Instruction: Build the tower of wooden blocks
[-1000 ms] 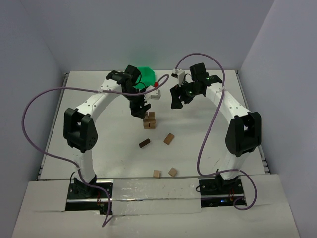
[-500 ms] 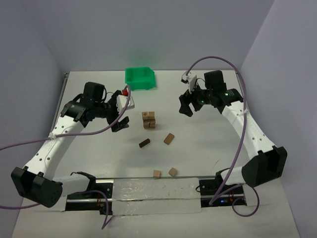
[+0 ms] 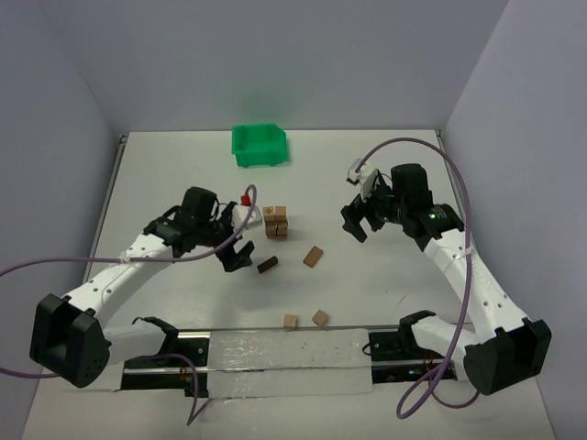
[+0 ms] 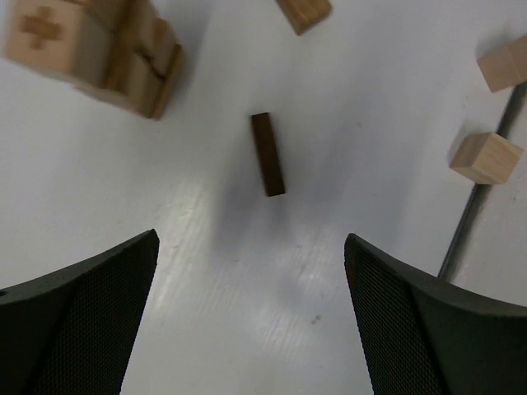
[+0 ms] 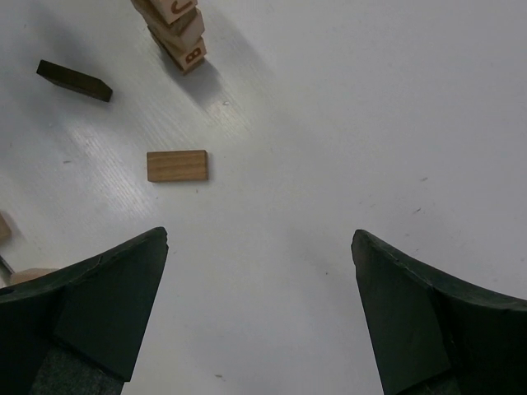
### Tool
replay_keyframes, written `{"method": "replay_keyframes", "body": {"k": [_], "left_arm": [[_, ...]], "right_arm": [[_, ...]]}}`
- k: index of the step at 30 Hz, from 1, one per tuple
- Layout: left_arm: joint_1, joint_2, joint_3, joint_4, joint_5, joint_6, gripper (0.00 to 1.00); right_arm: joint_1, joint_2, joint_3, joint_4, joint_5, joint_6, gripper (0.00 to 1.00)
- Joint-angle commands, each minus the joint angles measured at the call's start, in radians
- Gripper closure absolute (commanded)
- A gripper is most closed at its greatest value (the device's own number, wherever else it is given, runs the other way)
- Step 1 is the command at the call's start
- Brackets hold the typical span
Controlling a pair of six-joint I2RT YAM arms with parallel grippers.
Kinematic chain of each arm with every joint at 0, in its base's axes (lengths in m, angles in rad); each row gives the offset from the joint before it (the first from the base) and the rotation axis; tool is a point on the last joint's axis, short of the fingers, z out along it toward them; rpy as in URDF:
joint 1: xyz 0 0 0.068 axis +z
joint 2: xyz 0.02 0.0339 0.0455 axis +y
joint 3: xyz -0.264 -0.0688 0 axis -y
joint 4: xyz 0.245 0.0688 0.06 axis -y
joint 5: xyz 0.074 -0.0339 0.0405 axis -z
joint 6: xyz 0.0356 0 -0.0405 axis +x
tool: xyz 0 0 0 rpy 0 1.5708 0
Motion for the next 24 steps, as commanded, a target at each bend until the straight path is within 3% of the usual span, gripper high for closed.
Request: {"method": "replay_keyframes", "body": {"k": [1,4,12,24], "left_arm": [[-0.112,-0.015,-0.081,0.216,-0.092,-0.102,0.02],[-0.164,0.041,-0.112,0.284,-0.169,-0.123,0.15],[-0.204,0.196,-0.076,0.383,-0.257,-0.163,0.32],[-0.216,0.276,-0.065,0.372,-0.206,-0.182,0.37]], "right_arm": [[0.003,-0.076,-0.053,0.098,0.036,-0.022,0.0],[0.004,-0.093,-0.078,0.118,0.041,-0.042,0.0],[0.006,-0.089,-0.097,0.137,0.036,-0.073,0.0],[0.005,-0.093,-0.094,0.145,0.035,-0.115,0.0]]}}
